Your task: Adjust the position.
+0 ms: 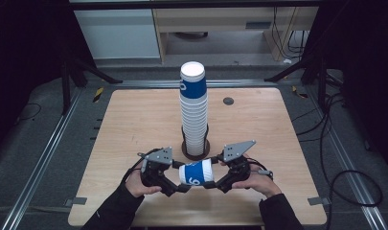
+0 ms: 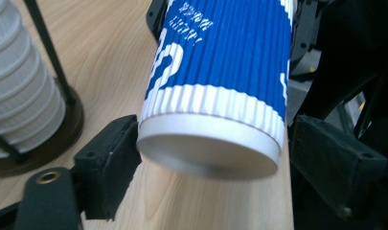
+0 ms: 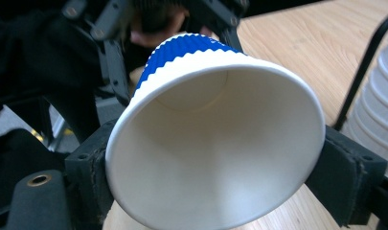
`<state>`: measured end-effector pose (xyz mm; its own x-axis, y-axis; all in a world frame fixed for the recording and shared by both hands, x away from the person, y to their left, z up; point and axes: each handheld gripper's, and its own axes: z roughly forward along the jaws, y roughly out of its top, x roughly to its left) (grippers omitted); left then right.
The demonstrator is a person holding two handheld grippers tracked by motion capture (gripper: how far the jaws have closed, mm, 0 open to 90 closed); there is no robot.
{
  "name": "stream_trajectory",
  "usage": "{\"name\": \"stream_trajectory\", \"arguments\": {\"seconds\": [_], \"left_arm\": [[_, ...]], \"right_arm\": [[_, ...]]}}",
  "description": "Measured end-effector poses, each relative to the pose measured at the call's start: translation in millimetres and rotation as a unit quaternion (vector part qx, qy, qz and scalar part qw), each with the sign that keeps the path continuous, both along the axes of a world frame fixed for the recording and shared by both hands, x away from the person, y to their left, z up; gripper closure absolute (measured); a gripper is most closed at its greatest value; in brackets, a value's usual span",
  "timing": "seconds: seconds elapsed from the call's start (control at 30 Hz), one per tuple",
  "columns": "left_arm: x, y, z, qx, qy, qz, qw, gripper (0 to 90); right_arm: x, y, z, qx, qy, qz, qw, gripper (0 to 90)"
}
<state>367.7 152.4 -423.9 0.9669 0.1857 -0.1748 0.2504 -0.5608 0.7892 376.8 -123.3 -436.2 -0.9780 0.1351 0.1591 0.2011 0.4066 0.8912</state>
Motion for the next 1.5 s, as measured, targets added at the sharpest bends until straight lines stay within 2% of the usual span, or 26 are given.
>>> {"name": "stream_trajectory", "arguments": {"seconds": [0.07,0.13,0.3,0.4,0.5,0.7,0.93,1.17,1.37,1.5], "left_arm": [[1.0,0.1,-1.6,0.024,-0.006,0.004,0.9997,14.2],[1.9,-0.9,-4.1,0.040,-0.004,0.004,0.9992,13.8],[0.5,-10.8,-13.9,0.094,-0.014,-0.005,0.9954,13.5],[-1.9,-18.1,-19.6,0.122,-0.021,-0.013,0.9923,14.1],[-4.3,-23.0,-23.8,0.136,-0.025,-0.019,0.9902,16.3],[-6.6,-25.2,-25.2,0.139,-0.029,-0.027,0.9895,26.5],[-6.6,-24.6,-24.3,0.136,-0.038,-0.024,0.9896,27.2],[-0.6,-15.2,-20.5,0.127,-0.034,-0.006,0.9914,27.3],[5.7,-0.6,-12.9,0.091,-0.031,0.030,0.9949,27.2],[6.3,6.0,-5.9,0.051,-0.034,0.049,0.9969,27.2]], "right_arm": [[0.1,-0.1,-0.6,-0.023,-0.004,-0.006,0.9997,15.8],[-0.3,1.3,-2.2,-0.045,-0.007,-0.007,0.9989,15.8],[-1.1,11.2,-8.9,-0.091,-0.013,-0.007,0.9957,15.6],[-1.8,18.0,-12.4,-0.105,-0.012,0.000,0.9944,15.5],[-2.9,23.1,-14.0,-0.112,-0.013,0.008,0.9936,15.5],[-4.3,27.4,-14.8,-0.112,-0.006,0.022,0.9935,15.3],[-4.0,26.7,-14.7,-0.106,-0.012,0.022,0.9941,13.7],[-1.1,20.3,-9.0,-0.079,-0.029,-0.011,0.9964,6.5],[3.1,6.1,1.3,-0.036,-0.035,-0.056,0.9972,6.4],[5.7,-1.4,5.2,-0.015,-0.033,-0.077,0.9964,6.2]]}}
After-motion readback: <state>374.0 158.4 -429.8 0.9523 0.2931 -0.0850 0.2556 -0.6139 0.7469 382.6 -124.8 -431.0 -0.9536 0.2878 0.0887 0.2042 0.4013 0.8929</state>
